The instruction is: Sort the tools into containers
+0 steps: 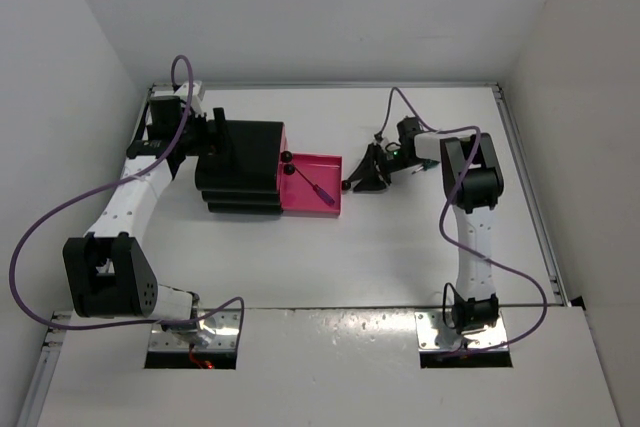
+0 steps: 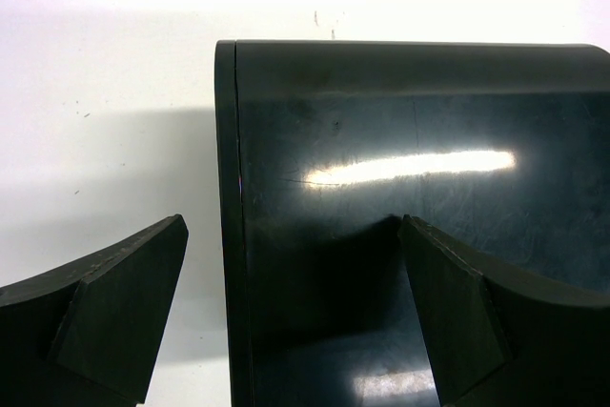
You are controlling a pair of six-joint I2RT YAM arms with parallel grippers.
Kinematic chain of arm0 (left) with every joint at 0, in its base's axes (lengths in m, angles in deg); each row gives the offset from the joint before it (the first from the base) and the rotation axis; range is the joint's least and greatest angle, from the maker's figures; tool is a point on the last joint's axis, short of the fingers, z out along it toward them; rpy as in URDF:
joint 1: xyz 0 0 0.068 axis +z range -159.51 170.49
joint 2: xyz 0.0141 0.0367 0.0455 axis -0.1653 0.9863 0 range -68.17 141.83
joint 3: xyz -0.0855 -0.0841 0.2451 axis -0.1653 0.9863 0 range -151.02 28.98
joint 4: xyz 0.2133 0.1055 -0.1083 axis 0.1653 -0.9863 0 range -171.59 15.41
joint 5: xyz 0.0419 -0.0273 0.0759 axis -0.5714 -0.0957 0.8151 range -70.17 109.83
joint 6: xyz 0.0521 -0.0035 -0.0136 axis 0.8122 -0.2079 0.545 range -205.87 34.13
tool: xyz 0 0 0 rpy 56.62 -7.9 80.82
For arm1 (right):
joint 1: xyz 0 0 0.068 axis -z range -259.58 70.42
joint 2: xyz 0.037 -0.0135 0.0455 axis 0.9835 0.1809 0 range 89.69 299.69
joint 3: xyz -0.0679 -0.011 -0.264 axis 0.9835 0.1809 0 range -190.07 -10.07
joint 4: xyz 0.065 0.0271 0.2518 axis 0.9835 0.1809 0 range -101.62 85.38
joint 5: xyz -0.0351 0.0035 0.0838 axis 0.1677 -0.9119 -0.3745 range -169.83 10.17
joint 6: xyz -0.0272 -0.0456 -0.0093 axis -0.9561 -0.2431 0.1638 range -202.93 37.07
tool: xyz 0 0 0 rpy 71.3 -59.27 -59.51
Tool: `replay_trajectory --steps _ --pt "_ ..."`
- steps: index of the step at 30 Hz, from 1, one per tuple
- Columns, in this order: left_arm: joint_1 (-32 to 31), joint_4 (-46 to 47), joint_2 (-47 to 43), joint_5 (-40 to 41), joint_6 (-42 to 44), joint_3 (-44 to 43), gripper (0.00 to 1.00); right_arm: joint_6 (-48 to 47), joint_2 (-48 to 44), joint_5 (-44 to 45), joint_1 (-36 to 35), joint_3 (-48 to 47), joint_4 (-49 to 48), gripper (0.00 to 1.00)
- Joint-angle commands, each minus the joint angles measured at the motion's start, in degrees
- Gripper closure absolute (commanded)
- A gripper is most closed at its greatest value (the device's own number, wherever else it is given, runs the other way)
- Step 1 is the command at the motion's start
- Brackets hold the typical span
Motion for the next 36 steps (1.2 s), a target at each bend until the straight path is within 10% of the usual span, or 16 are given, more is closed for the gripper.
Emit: replay_trajectory --steps 1,20,36 --pt "0.1 -6.0 2.3 2.7 1.4 2.7 0.0 2.4 1.6 0.0 -1.5 -1.6 -1.6 0.57" --pt "0.1 -5.5 2.3 2.1 1.4 3.2 0.0 5.9 2.7 -3.0 -5.6 -1.6 -6.8 0.8" --pt "0.1 -5.5 2.8 0.6 1.4 4.8 0.0 18.3 4.5 -4.6 -12.2 -5.7 -19.7 0.8"
